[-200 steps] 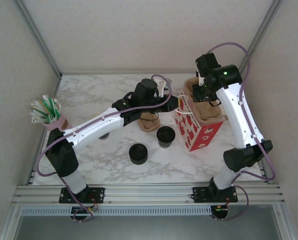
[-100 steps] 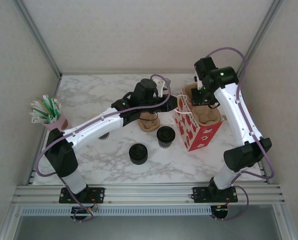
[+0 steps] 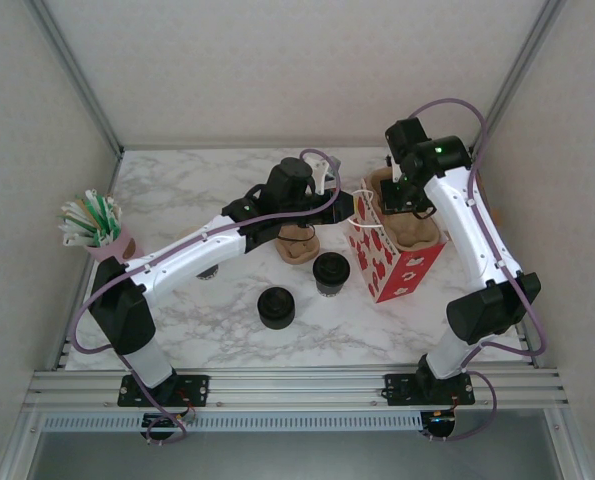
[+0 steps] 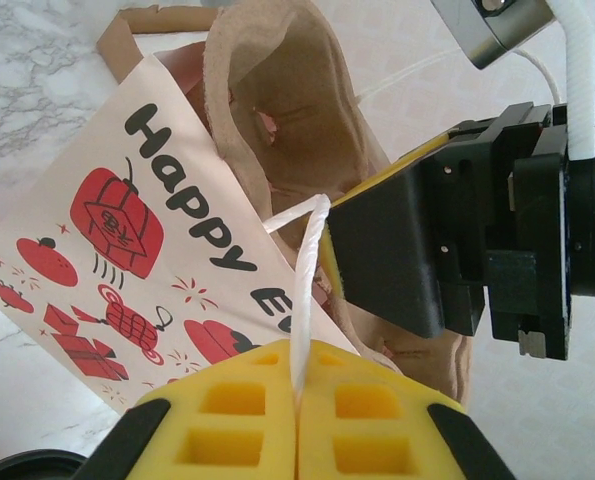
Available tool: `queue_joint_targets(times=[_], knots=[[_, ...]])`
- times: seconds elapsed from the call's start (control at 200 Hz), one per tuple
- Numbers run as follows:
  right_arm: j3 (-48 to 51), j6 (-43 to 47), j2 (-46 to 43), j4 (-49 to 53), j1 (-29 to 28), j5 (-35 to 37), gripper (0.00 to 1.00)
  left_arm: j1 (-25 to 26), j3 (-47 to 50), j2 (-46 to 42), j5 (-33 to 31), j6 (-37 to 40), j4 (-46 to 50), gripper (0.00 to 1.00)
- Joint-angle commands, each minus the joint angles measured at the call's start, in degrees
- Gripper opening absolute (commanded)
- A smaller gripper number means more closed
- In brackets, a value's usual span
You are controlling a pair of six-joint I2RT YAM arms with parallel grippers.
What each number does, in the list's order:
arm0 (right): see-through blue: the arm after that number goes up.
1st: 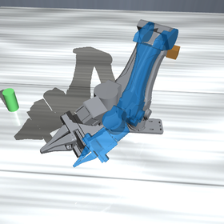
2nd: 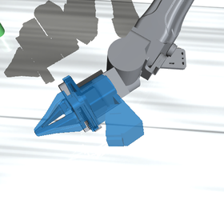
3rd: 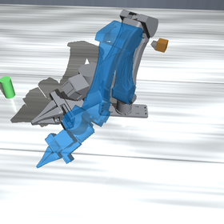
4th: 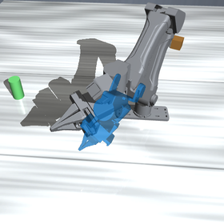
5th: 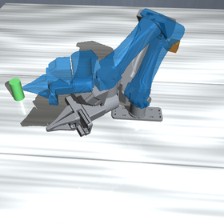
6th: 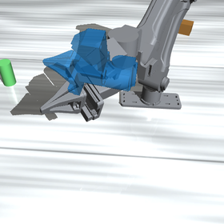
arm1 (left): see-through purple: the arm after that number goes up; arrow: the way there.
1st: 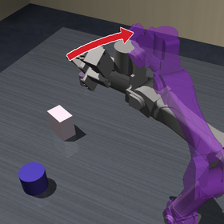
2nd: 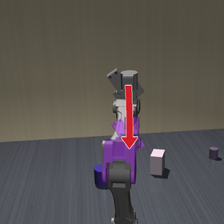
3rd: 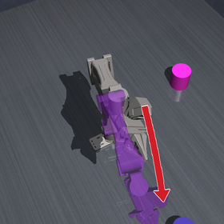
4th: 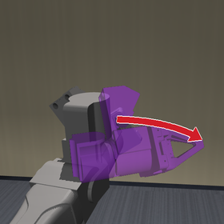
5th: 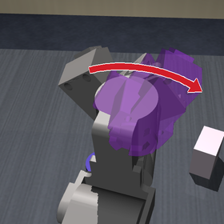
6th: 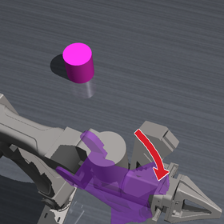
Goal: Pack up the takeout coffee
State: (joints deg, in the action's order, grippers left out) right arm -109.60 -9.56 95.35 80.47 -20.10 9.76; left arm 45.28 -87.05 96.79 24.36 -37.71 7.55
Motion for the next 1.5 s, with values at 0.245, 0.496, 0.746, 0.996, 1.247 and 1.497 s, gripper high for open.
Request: queue_joint_targets(times=[0.245, 0.496, 0.746, 0.996, 1.247, 1.497], knots=[[3.3, 1.2, -5.04, -0.48, 0.34, -1.92, 0.37, -0.36, 0.74, -1.91, -0.89, 0.27, -0.41, 0.02], [7.88, 1.65, -5.0, -2.26, 0.3, 0.83, 0.37, -0.36, 0.74, -1.87, -1.3, 0.18, -0.26, 0.02], [6.59, 0.89, -4.05, -3.05, 0.31, -0.18, 0.36, -0.36, 0.66, -1.76, -1.25, 0.36, -0.17, 0.02], [2.2, 0.64, -1.97, -2.18, 0.32, 0.23, 0.36, -0.36, 0.09, -0.99, -0.24, 0.36, -0.04, 0.02], [-1.08, 0.6, 0.86, -1.3, 0.36, 0.44, 0.36, -0.28, -0.38, -0.34, 0.51, 0.71, 0.27, 0.02], [-4.48, 0.6, 2.54, 0.09, 0.32, 0.56, 0.36, -0.1, -0.72, 0.04, 1.0, 1.15, 0.65, 0.02]])
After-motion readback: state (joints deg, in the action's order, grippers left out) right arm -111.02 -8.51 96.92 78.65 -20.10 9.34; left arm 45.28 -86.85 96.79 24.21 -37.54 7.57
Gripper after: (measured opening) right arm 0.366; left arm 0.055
